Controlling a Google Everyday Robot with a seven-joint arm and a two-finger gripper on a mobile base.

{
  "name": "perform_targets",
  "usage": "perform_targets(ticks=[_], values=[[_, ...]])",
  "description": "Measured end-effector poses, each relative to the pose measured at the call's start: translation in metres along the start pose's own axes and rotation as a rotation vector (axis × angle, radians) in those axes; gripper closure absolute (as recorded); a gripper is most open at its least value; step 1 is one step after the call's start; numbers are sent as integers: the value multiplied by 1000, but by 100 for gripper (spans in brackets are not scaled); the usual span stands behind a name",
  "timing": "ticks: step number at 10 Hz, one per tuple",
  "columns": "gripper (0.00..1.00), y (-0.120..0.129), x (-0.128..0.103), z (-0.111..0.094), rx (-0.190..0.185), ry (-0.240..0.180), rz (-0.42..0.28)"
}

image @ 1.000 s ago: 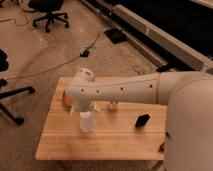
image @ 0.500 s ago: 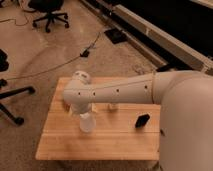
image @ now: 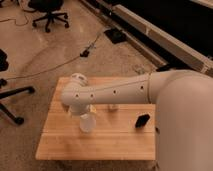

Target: Place the ceramic cup over the eraser

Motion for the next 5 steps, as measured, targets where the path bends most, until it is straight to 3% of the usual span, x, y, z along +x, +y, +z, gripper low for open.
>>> perform_targets(ticks=[5], values=[[20, -4, 1, 5, -5, 3, -12]])
